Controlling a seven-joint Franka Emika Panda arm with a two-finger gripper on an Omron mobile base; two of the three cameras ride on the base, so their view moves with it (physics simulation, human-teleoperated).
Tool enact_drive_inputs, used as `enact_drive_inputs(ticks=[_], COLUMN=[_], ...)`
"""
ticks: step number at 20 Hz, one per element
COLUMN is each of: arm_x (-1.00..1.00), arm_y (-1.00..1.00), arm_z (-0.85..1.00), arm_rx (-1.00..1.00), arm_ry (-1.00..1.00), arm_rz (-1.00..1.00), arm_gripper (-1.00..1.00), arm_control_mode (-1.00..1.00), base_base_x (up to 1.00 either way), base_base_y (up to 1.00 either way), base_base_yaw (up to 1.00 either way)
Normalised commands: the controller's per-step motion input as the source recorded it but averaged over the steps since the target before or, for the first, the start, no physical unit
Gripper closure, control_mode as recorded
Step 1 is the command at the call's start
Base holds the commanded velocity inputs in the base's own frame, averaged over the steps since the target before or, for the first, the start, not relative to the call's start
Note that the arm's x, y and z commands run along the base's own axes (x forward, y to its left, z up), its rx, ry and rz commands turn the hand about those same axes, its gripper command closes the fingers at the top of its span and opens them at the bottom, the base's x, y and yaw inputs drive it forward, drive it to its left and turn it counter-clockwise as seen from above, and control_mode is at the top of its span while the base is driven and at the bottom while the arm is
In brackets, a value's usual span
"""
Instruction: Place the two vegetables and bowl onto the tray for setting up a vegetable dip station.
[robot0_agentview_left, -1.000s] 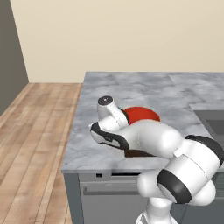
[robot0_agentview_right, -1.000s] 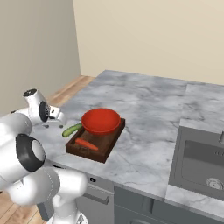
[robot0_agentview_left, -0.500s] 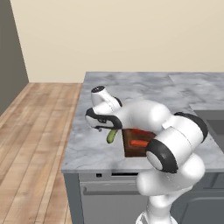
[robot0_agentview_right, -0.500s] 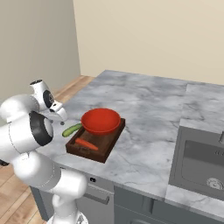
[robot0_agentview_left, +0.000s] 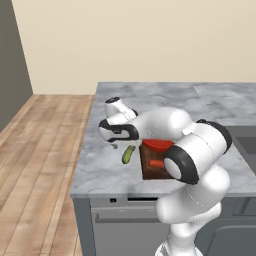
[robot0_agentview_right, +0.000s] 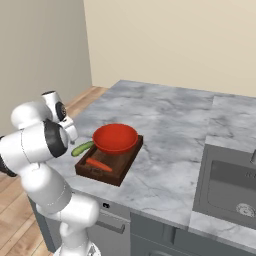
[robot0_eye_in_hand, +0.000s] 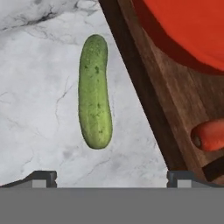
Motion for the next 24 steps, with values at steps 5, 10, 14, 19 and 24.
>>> enact_drive_inputs(ticks=[5, 10, 14, 19, 24], arm_x=[0.03, 0.01, 0.08, 0.24, 0.21], arm_y=[-0.22, -0.22, -0.09, 0.00, 0.00], arm_z=[-0.23, -0.24, -0.29, -0.23, -0.18], arm_rx=[0.04, 0.04, 0.11, 0.16, 0.13], arm_ry=[-0.07, -0.08, -0.06, -0.03, -0.04], arm_rz=[-0.10, -0.01, 0.00, -0.02, -0.01], arm_gripper=[-1.00, -1.00, -1.00, -1.00, -1.00], arm_control_mode=[-1.00, -1.00, -1.00, -1.00, -1.00], base_base_x=[0.00, 0.00, 0.00, 0.00, 0.00], base_base_y=[0.00, 0.00, 0.00, 0.00, 0.00], base_base_yaw=[0.00, 0.00, 0.00, 0.00, 0.00])
